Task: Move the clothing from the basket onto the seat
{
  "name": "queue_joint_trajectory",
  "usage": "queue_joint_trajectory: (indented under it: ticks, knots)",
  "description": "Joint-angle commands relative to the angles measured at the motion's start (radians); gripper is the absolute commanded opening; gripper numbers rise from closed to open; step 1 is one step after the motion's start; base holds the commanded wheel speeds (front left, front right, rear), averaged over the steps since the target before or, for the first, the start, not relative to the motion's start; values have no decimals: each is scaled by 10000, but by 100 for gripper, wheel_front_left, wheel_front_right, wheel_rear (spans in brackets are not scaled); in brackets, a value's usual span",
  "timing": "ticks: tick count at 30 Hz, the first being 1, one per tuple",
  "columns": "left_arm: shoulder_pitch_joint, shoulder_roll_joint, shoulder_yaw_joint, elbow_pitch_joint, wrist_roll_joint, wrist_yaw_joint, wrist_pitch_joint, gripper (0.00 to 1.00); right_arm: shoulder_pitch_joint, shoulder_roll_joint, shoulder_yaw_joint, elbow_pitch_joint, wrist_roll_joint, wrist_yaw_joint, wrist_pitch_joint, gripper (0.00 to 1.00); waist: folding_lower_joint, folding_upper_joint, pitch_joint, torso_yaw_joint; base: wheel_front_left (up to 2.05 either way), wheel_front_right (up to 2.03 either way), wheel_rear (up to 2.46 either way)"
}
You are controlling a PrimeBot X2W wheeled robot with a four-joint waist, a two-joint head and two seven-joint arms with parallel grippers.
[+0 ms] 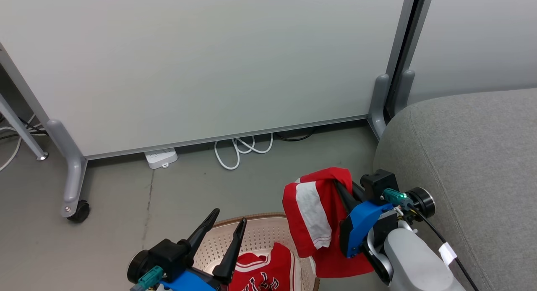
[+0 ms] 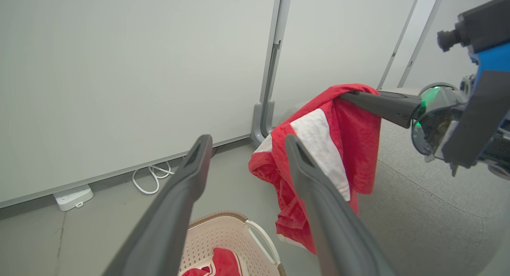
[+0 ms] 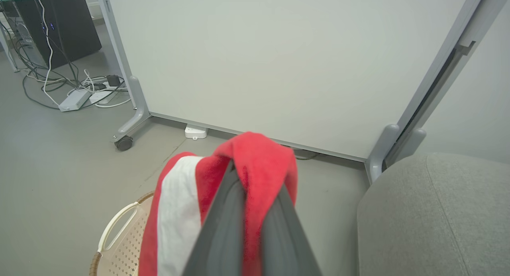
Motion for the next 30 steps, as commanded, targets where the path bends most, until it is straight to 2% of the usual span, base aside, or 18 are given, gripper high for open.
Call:
queue_joint_trajectory:
  ticks: [1, 6, 12, 21, 22, 23, 24, 25, 30]
  knots:
    - [155, 0, 119, 67, 126, -80, -30, 100, 70, -17, 25, -94, 59, -3, 31, 0, 0, 0, 14, -16, 0, 0, 0]
    - [184, -123, 354, 101, 298, -167, -30, 100, 94, -17, 67, -156, 98, -3, 86, 0, 0, 0, 51, -150, 0, 0, 0]
    - [147, -259, 404, 113, 468, -247, -30, 100, 86, -17, 1, -175, 107, -3, 102, 0, 0, 0, 102, -656, 0, 0, 0]
    - [32, -479, 424, 38, 618, -303, -30, 100, -35, -17, -55, -215, -33, -5, 152, 0, 0, 0, 179, -2197, 0, 0, 0]
    - [32, -479, 424, 38, 618, -303, -30, 100, -35, -17, -55, -215, -33, -5, 152, 0, 0, 0, 179, -2197, 0, 0, 0]
    - [20, -530, 425, 15, 615, -305, -30, 100, -51, -17, -128, -215, -81, -3, 160, 0, 0, 0, 192, -2577, 0, 0, 0]
    - [20, -530, 425, 15, 615, -305, -30, 100, -51, -17, -128, -215, -81, -3, 160, 0, 0, 0, 192, -2577, 0, 0, 0]
    - [3, -557, 418, 1, 618, -309, -30, 100, -63, -17, -178, -232, -92, -3, 156, 0, 0, 0, 210, -2940, 0, 0, 0]
    - [-31, -582, 267, -6, 564, -313, -30, 100, -22, -17, -324, -247, -170, -3, 150, 0, 0, 0, 204, -3709, 0, 0, 0]
